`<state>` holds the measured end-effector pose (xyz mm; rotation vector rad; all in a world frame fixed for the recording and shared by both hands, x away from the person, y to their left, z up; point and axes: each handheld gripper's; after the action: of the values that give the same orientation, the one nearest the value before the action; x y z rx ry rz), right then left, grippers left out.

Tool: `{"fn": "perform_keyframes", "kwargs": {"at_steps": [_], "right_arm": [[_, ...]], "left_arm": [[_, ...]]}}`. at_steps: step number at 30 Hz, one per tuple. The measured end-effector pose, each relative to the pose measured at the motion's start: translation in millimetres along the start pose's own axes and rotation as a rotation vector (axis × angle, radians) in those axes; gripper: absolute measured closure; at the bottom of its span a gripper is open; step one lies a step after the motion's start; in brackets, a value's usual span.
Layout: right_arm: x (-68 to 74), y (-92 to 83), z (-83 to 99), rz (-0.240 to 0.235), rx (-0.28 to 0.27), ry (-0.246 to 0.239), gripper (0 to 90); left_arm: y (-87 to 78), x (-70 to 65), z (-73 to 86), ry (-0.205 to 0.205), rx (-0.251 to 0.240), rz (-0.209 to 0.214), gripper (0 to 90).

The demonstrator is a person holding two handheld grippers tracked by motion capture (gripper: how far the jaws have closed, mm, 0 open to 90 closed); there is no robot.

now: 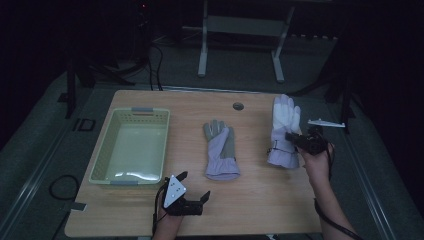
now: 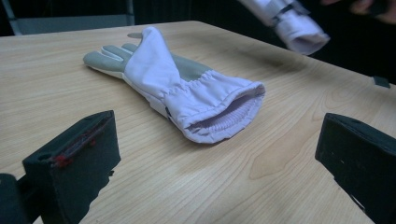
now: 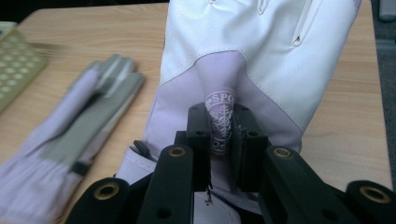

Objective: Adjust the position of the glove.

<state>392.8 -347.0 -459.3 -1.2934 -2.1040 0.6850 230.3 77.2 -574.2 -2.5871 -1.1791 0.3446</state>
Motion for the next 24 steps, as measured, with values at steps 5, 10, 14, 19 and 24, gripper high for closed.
{"fn": "perform_keyframes", "kwargs": {"at_steps": [5, 10, 14, 19, 24], "right_arm": [[17.0, -25.7, 16.6, -0.011, -0.018, 0.001, 79.2], [29.4, -35.4, 37.5, 0.004, -0.007, -0.01, 79.1], [30.3, -30.0, 50.7, 0.006, 0.022, -0.001, 79.0], [27.5, -14.8, 57.2, 0.019, 0.061, 0.0, 78.7], [25.7, 4.3, 61.8, 0.016, 0.097, 0.004, 78.4]], "left_arm": [[-0.4, 0.4, 0.1, -0.003, -0.003, -0.003, 0.0], [-0.6, 0.6, 0.3, -0.009, -0.006, -0.002, 0.0], [-0.6, 2.0, 0.2, -0.02, -0.006, 0.003, 0.0], [-0.3, 2.8, 0.0, -0.02, 0.0, 0.016, 0.0], [0.9, 0.7, -0.5, 0.0, 0.009, 0.011, 0.0]]}}
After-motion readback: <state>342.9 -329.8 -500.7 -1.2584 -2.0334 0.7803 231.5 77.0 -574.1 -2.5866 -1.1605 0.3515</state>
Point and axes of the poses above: each handheld gripper's, and its own axes: y roughly forward along the jaws, z roughly out of its underside, x roughly to its left, and after that the axes turned 5 degrees about x, right-handed
